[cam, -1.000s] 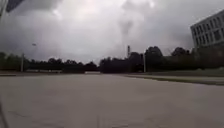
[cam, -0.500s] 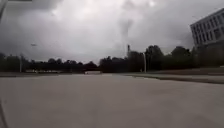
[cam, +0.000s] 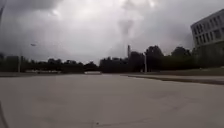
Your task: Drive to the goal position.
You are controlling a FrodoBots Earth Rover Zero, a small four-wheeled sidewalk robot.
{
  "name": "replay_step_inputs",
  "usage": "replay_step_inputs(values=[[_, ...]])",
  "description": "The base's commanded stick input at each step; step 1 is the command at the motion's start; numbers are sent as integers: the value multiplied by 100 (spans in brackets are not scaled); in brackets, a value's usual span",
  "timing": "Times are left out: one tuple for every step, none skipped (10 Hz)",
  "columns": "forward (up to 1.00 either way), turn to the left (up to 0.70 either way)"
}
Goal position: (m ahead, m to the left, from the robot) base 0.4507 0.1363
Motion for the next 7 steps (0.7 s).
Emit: replay_step_inputs(values=[[70, 2], [70, 7], [70, 13], [70, 18], [70, 23], [70, 28], [70, 34]])
